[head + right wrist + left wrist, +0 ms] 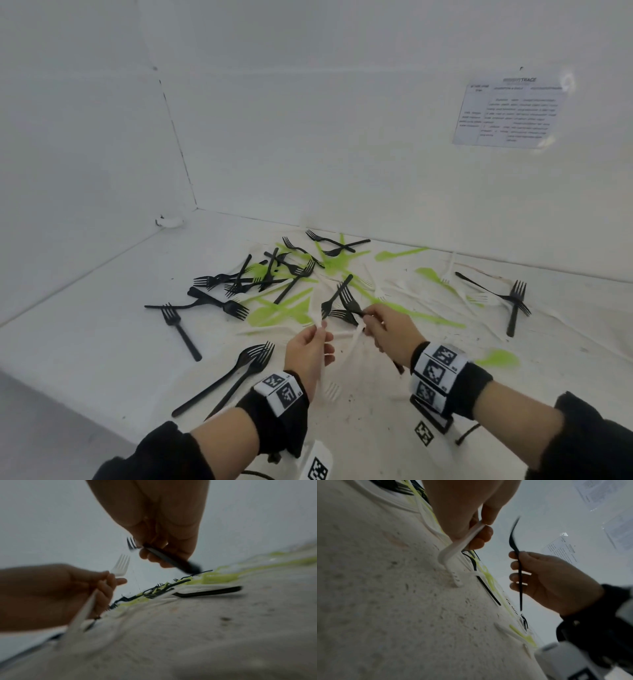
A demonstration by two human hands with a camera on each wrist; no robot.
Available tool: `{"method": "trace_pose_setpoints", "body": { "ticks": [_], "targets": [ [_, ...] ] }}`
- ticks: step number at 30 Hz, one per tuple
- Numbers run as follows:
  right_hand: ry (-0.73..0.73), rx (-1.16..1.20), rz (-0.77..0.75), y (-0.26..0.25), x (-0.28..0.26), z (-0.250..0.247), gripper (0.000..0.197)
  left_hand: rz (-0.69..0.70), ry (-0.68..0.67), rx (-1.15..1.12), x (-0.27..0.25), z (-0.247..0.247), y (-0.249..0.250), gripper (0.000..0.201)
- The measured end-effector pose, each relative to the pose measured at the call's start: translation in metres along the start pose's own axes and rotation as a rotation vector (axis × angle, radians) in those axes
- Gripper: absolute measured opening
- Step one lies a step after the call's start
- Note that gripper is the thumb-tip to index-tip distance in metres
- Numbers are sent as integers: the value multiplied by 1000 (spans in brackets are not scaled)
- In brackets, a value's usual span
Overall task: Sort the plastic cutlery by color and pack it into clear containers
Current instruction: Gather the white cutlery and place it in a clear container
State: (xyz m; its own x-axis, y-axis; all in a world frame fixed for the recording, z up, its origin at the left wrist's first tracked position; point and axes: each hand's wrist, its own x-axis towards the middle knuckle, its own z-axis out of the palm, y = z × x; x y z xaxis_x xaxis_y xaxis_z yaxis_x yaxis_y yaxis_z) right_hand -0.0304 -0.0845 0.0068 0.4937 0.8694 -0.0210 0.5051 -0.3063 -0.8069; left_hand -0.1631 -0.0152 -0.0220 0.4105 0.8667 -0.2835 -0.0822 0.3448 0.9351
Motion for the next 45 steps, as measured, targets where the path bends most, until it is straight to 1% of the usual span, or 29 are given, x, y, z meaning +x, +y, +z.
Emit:
{"method": "trace_pose_setpoints", "body": {
  "ticks": [2,5,7,9,11,13,15,17,18,19,20,21,22,23,24,26,27,29,31,33,35,36,38,40,42,43,45],
  "targets": [
    [-5,33,73,-7,8,4,19,-23,-22,-1,-4,6,1,18],
    [44,-56,101,-13,20,3,28,-51,-5,5,-6,10,0,17],
    [35,-210,89,-9,27,-3,32,-39,15,4,-5,9,-1,16],
    [-23,-416,120,1,31,-8,32,-21,46,10,-3,6,1,18],
    [-118,-543,153,13,32,-10,32,0,82,15,0,0,3,19],
    [-196,-668,143,20,30,-8,34,23,111,21,3,-5,4,20],
    [-191,-819,54,23,27,-3,40,40,133,52,5,-6,2,20],
    [-172,-900,-154,23,24,2,53,49,146,60,6,-5,1,21],
    [-202,-908,-287,21,23,5,56,54,151,50,7,-5,1,22],
    [-270,-925,-423,19,22,7,55,59,157,40,7,-4,1,22],
    [-356,-960,-537,15,22,8,49,67,165,33,7,-4,2,22],
    [-428,-1014,-615,12,24,10,42,77,172,31,7,-5,4,23],
    [-464,-1067,-646,9,27,12,35,85,179,35,7,-6,6,23],
    [-478,-1095,-631,7,31,14,31,92,184,40,7,-7,7,24],
    [-475,-1086,-581,3,35,15,29,97,190,41,7,-8,8,24],
    [-419,-1007,-476,-2,46,18,27,99,212,35,9,-13,12,22],
    [-385,-963,-442,-5,51,20,27,97,228,32,10,-15,14,20],
    [-365,-919,-396,-10,57,26,28,90,258,38,14,-20,19,17],
    [-411,-939,-382,-14,62,35,34,78,271,84,21,-25,23,15],
    [-501,-957,-381,-18,66,43,39,74,259,131,28,-32,28,17],
    [-578,-902,-299,-21,71,47,46,61,243,161,36,-39,34,19],
    [-593,-886,-263,-21,72,48,44,54,241,174,40,-44,37,19],
    [-601,-914,-242,-22,74,46,37,52,239,202,48,-54,45,19],
    [-557,-884,-219,-21,77,41,31,59,220,241,58,-64,51,19],
    [-493,-770,-166,-21,78,32,18,53,179,314,67,-73,56,17],
    [-438,-705,-125,-21,78,27,16,46,142,376,70,-77,57,15],
    [-290,-553,-48,-24,77,22,21,48,32,563,78,-86,60,14]
  ]
}}
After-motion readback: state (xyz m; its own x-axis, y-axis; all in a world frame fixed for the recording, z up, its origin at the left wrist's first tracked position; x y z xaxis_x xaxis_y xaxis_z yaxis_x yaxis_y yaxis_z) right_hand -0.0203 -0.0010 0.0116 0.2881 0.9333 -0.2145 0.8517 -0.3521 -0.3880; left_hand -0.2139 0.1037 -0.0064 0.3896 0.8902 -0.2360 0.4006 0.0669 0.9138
